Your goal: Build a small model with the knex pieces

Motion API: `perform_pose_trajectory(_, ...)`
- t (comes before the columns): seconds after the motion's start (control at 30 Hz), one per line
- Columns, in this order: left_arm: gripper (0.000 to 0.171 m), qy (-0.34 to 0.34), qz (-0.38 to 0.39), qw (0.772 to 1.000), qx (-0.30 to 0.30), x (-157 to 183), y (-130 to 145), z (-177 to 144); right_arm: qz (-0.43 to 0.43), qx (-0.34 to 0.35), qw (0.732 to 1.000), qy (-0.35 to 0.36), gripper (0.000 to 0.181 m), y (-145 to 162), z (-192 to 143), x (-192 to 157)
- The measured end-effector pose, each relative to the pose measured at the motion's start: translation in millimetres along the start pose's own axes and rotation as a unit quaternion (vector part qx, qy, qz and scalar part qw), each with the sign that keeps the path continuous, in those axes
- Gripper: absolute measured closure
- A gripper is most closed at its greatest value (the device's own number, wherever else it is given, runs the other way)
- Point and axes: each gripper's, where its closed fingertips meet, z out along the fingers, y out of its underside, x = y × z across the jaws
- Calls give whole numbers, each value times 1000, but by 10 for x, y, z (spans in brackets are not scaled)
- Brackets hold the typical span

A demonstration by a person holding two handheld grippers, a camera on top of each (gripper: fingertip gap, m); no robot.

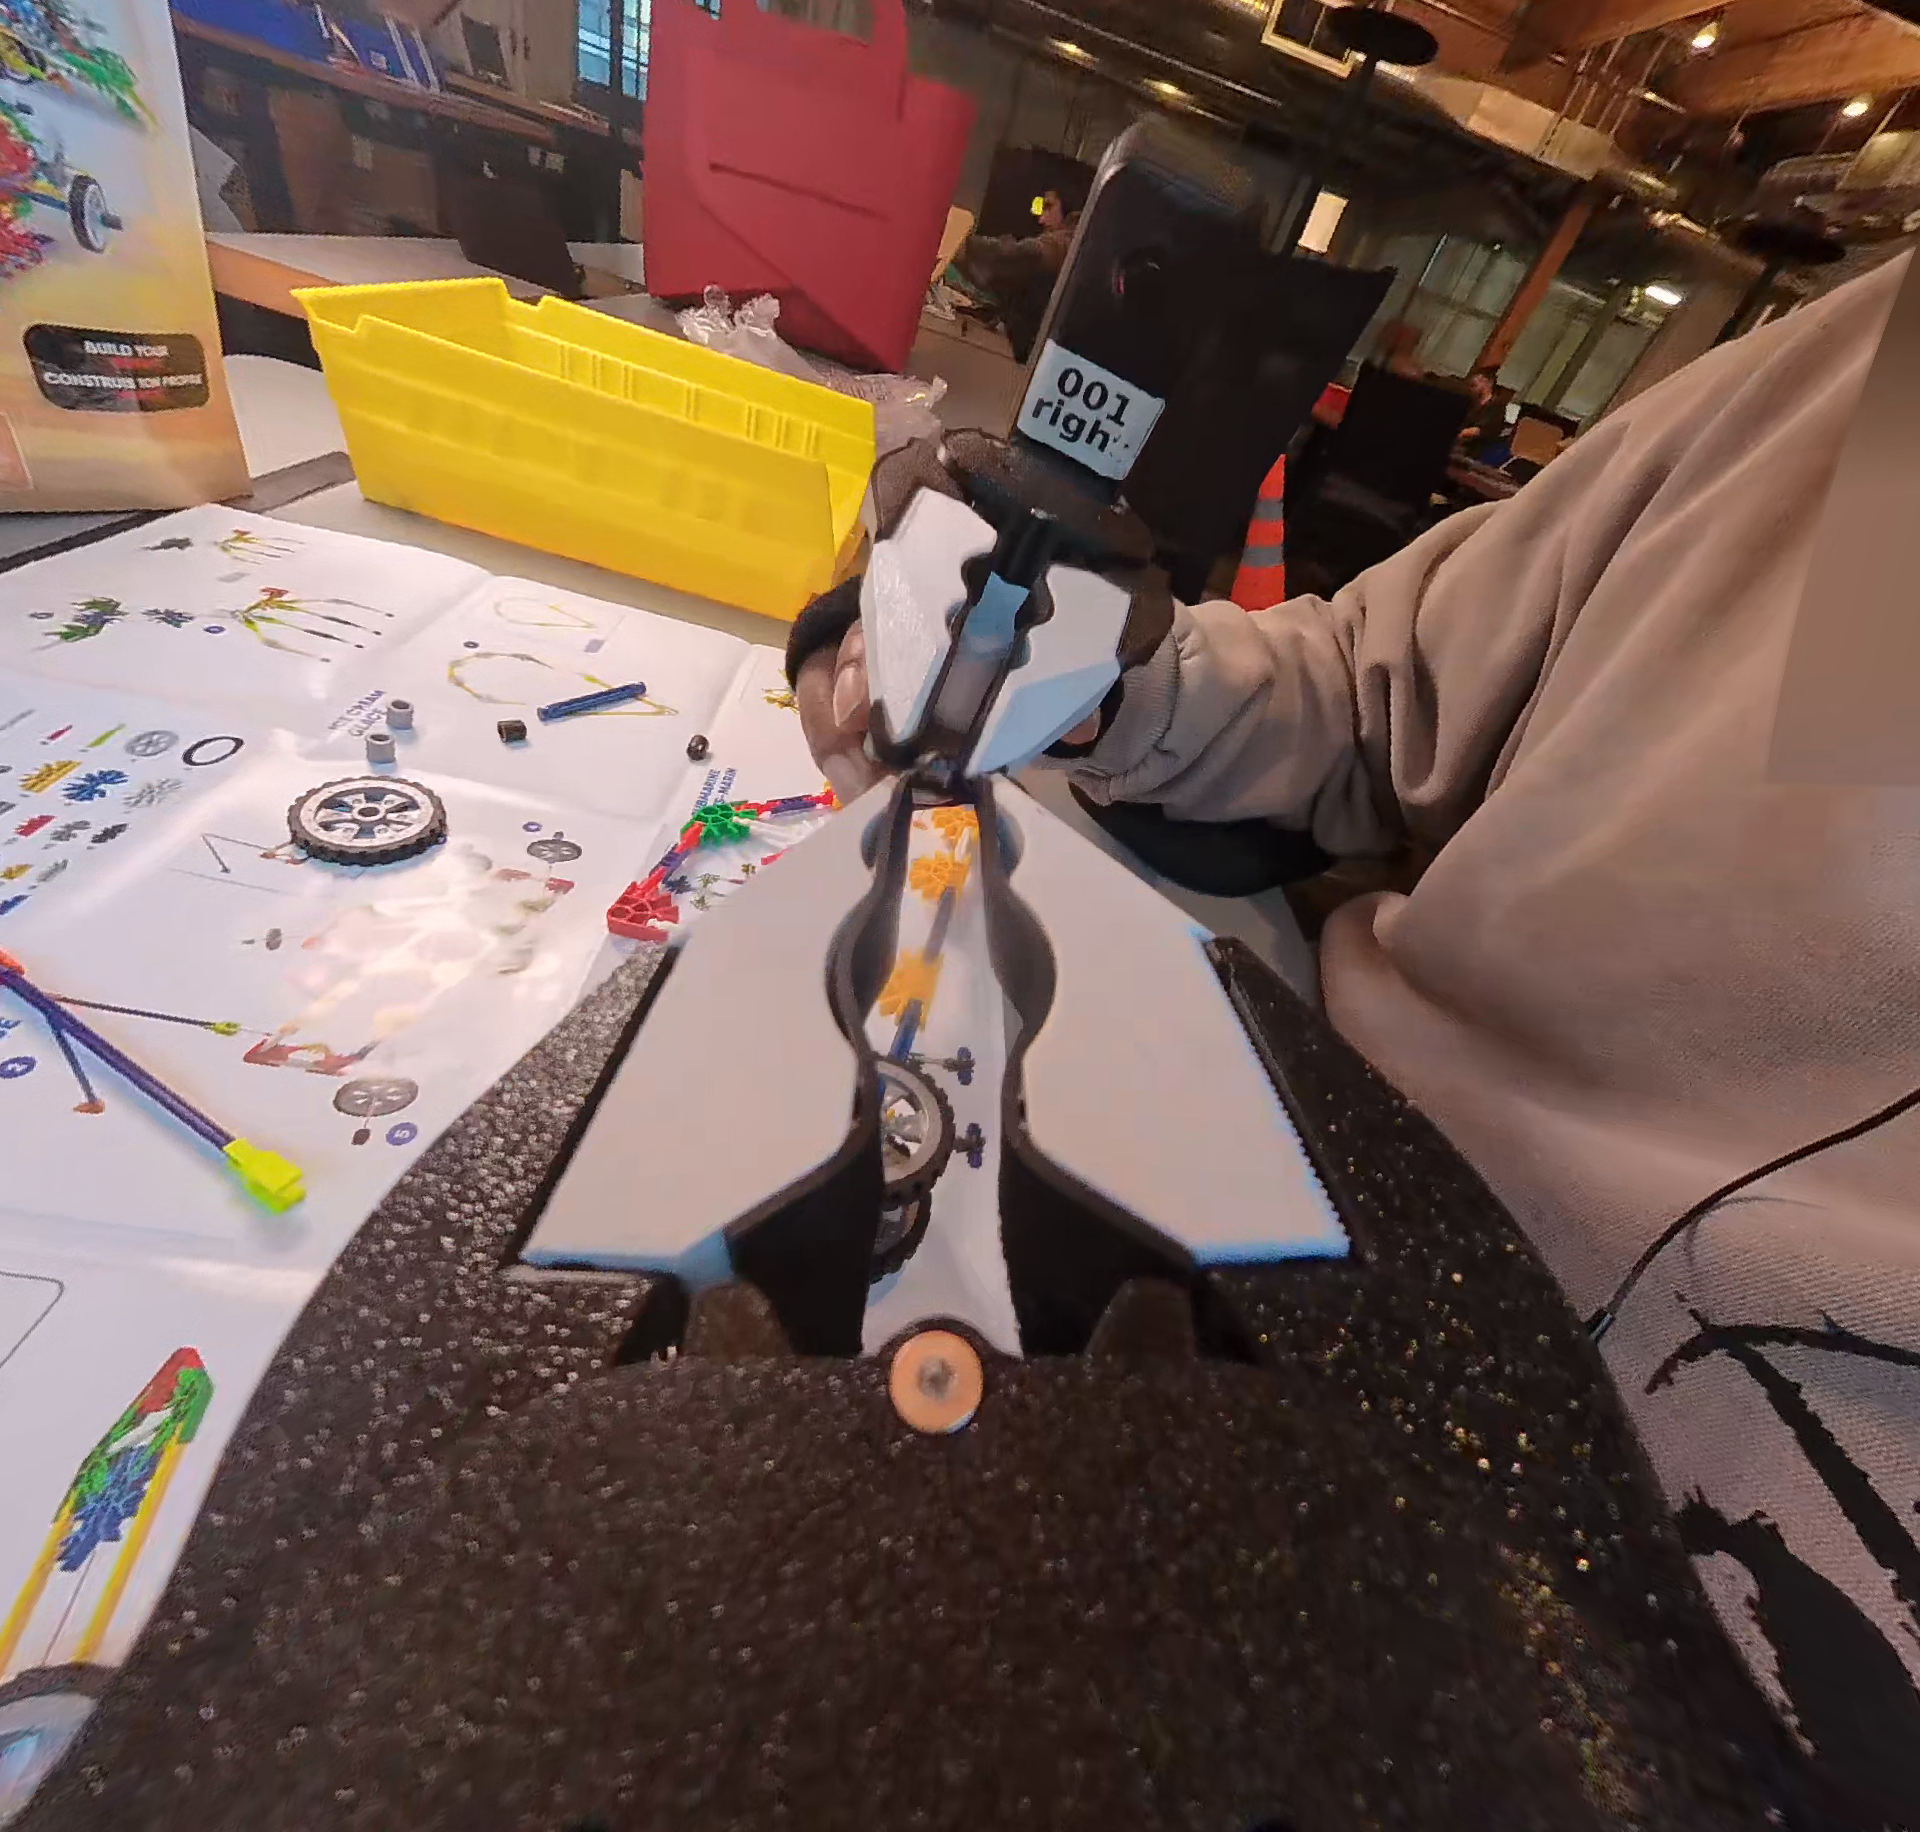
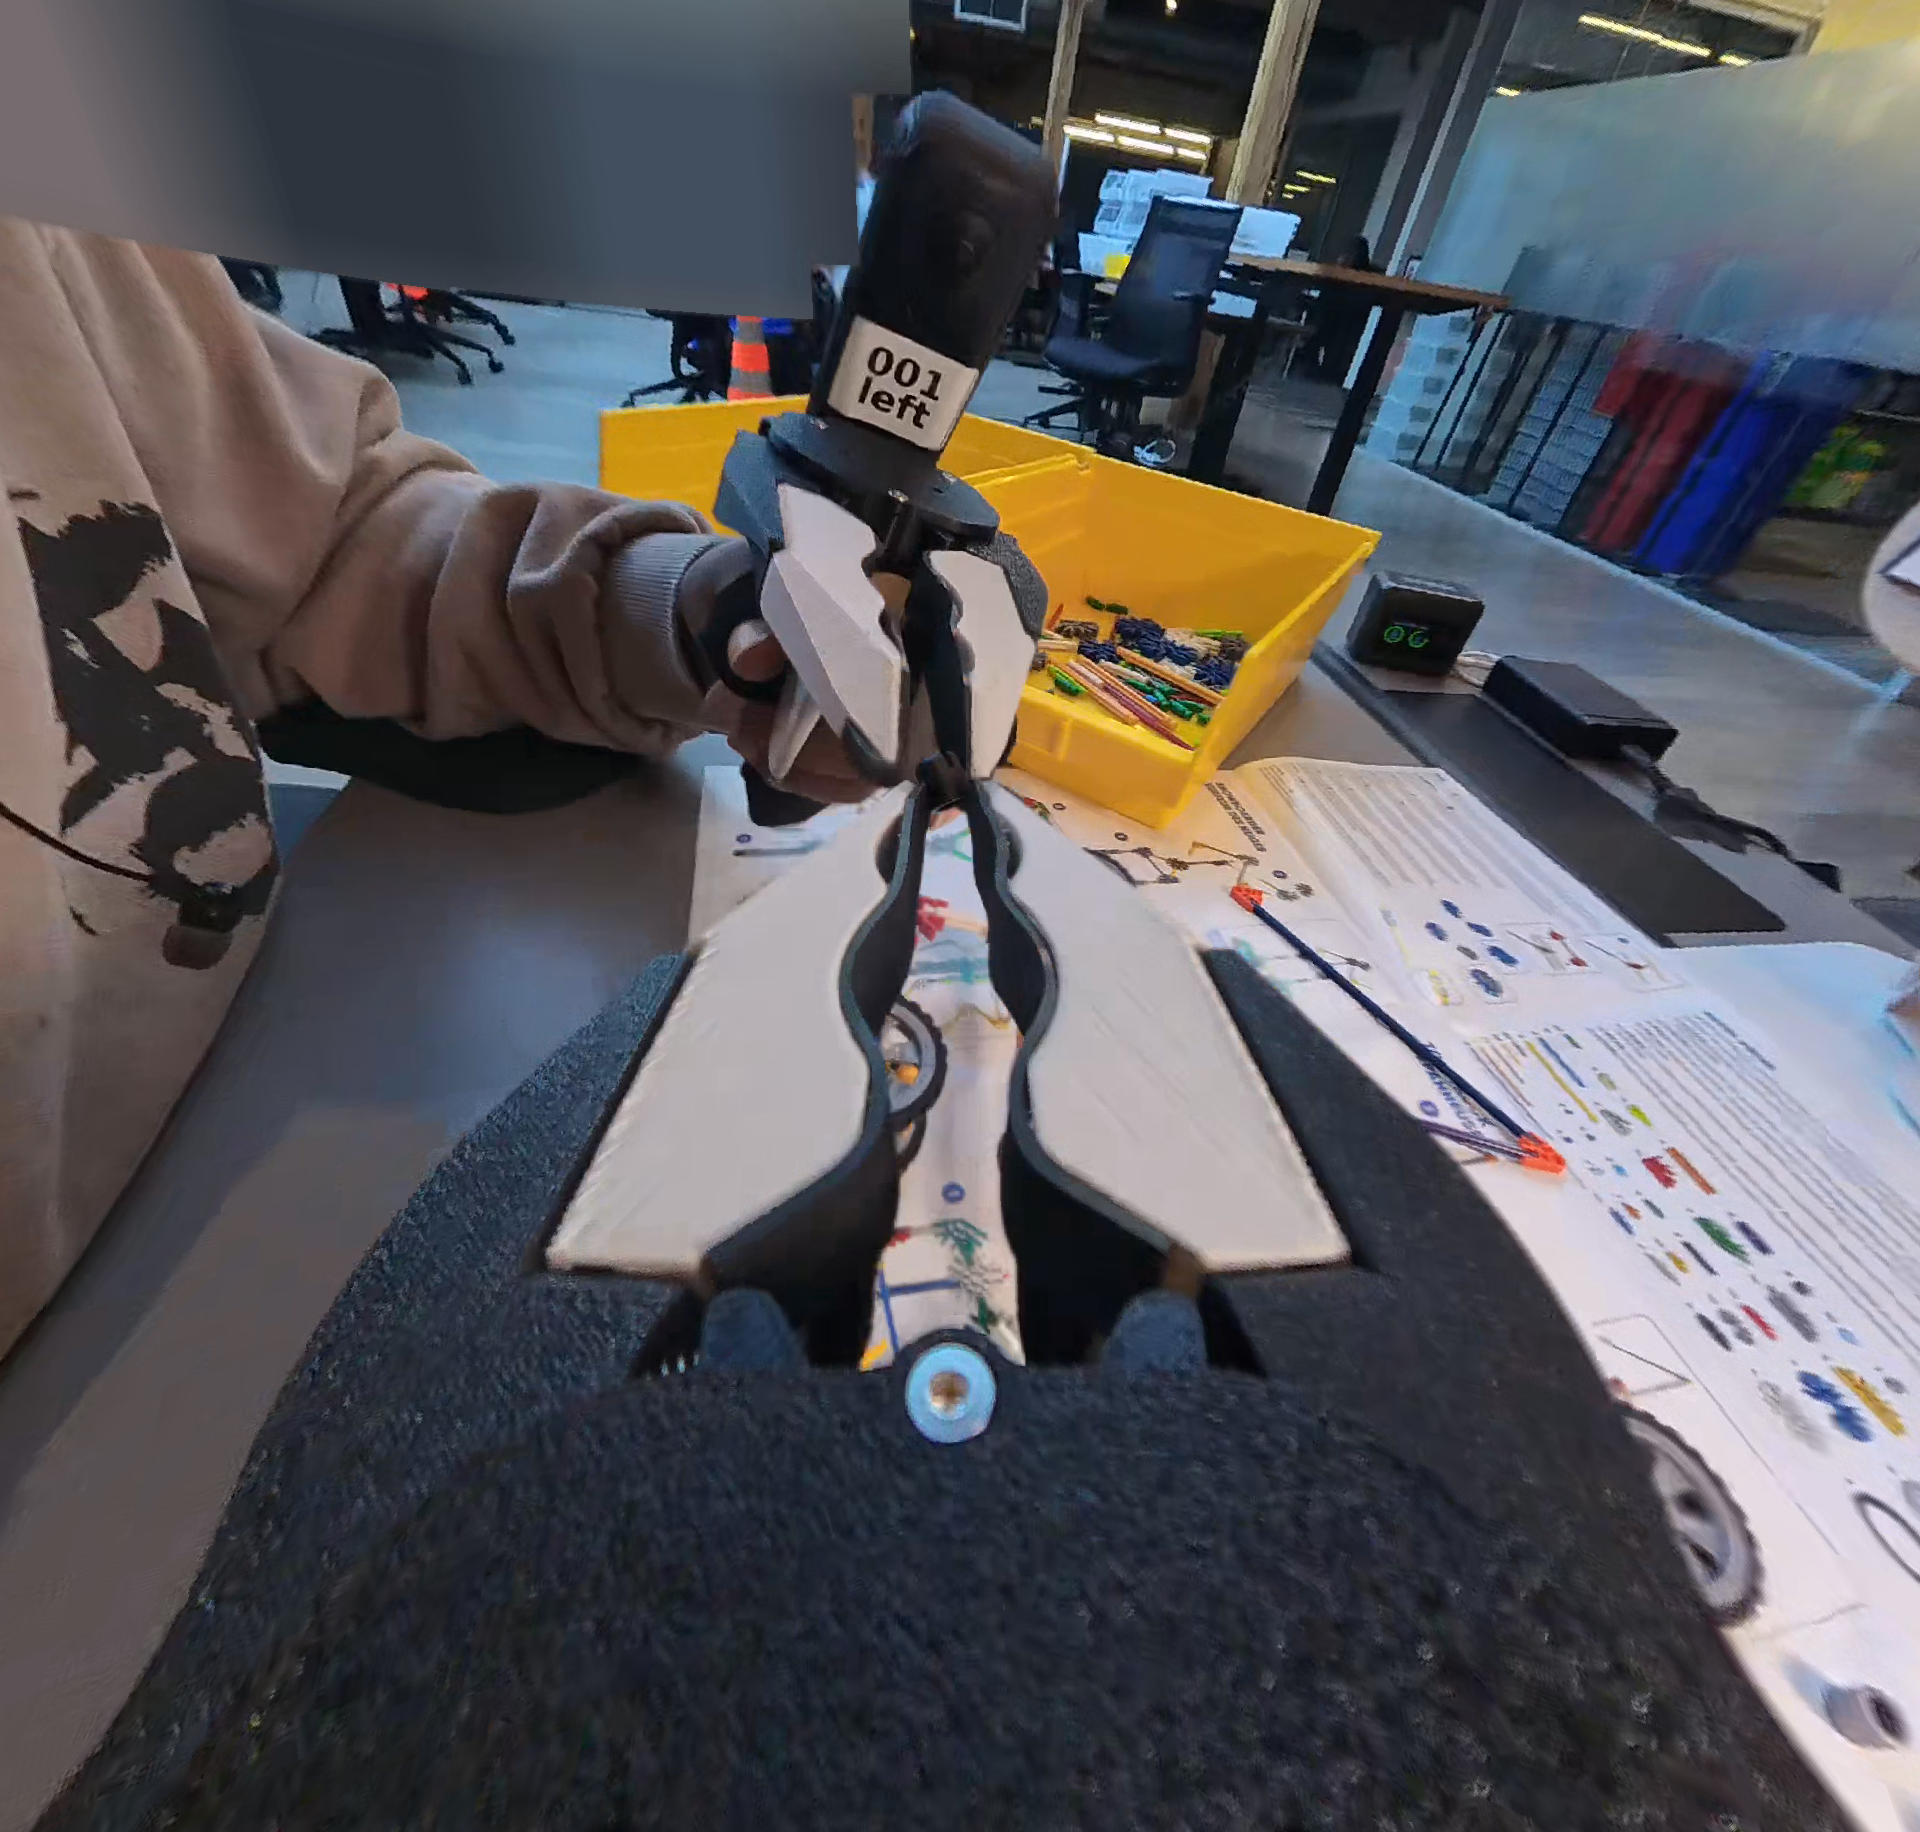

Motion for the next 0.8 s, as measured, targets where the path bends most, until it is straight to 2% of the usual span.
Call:
perform_pose_trajectory(0.3, 164, -37, -14, 999, -10, -75, 1, 21, -118, -52, 989, 73, 176, 34, -2, 51)
perform_pose_trajectory(0.5, 165, -45, -20, 998, -25, -127, 71, 34, -158, -82, 980, 85, 176, 130, -8, 62)
perform_pose_trajectory(0.67, 165, -60, 14, 996, -63, -133, 148, 21, -175, -95, 977, 79, 177, 214, 7, 27)
perform_pose_trajectory(0.8, 166, -49, 5, 997, -56, -110, 129, 20, -186, -94, 975, 83, 175, 222, 23, 23)
